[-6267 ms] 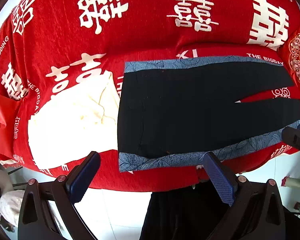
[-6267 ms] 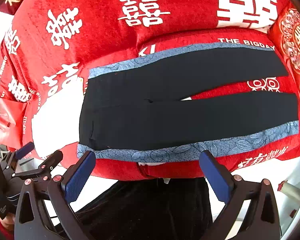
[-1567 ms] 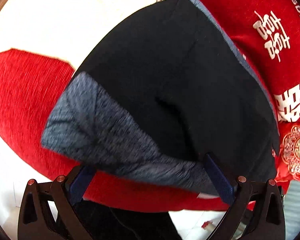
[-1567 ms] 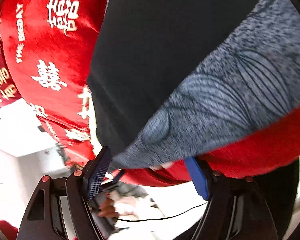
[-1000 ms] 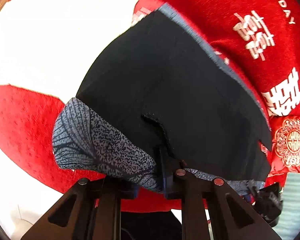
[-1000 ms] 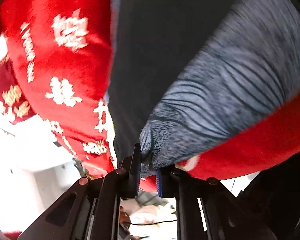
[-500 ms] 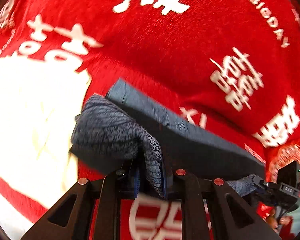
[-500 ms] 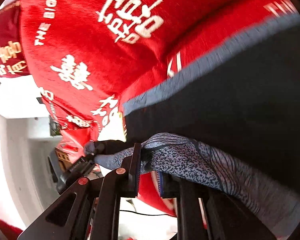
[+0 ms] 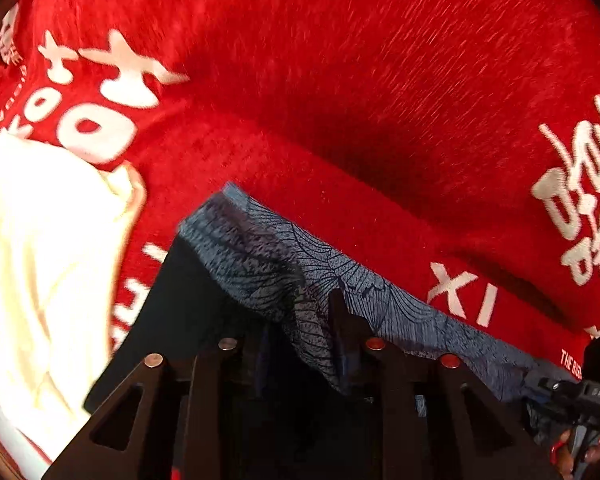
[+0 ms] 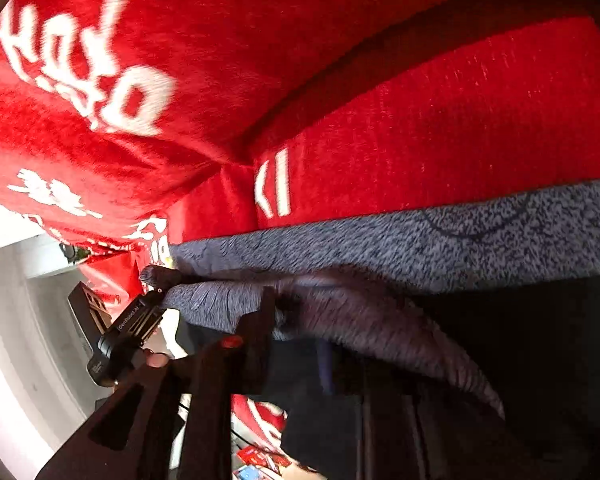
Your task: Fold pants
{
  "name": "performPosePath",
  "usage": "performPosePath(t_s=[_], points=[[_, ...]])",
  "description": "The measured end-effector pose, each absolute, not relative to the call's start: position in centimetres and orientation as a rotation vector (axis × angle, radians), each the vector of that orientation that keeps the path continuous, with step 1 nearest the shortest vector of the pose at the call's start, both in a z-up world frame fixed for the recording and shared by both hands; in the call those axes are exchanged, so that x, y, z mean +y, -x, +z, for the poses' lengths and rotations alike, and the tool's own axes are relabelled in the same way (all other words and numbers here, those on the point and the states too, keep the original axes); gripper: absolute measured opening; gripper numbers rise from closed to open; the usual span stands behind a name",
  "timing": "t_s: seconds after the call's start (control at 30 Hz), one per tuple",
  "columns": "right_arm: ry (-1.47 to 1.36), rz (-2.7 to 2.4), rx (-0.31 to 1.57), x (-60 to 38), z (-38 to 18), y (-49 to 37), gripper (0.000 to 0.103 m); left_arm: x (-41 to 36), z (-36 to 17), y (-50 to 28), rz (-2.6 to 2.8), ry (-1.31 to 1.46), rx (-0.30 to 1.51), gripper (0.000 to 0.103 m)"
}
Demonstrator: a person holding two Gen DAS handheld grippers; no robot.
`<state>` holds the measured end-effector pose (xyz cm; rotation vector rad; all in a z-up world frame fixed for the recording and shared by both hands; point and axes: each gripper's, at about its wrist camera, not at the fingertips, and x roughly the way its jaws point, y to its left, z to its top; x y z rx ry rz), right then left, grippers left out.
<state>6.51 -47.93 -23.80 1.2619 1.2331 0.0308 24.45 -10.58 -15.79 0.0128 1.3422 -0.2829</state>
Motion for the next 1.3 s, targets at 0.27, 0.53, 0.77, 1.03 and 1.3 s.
performPosePath(t_s=[0.27, 0.53, 0.77, 1.03, 1.3], points=[[-0.937, 0.059, 1.186, -44.4, -16.1, -6.7, 0.063, -10.6, -11.4, -20.6, -0.299, -0.201, 1.228, 0.077], [-0.608, -0.06, 1.303, -42.0, -20.7, -10.9, 0.054, -19.5, -20.3, -18.9, -0.318, -0.382, 1.267, 0.081], [-0.752, -0.031, 1.19, -44.6, -18.4, -8.3, 0.061, -20.8, -18.6, -19.8, -0.303, -0.38, 1.272, 0.084], [-0.903, -0.061, 1.112, -46.3, -15.9, 1.4, 0.074, -21.1, -14.7, -12.2, -0.408, -0.451, 1.317, 0.084], [-0.958, -0.167, 1.125, -44.8, -15.5, 10.0, 0.078, -23.4, -14.3, -3.6, -0.575, -0.483, 1.404, 0.084]])
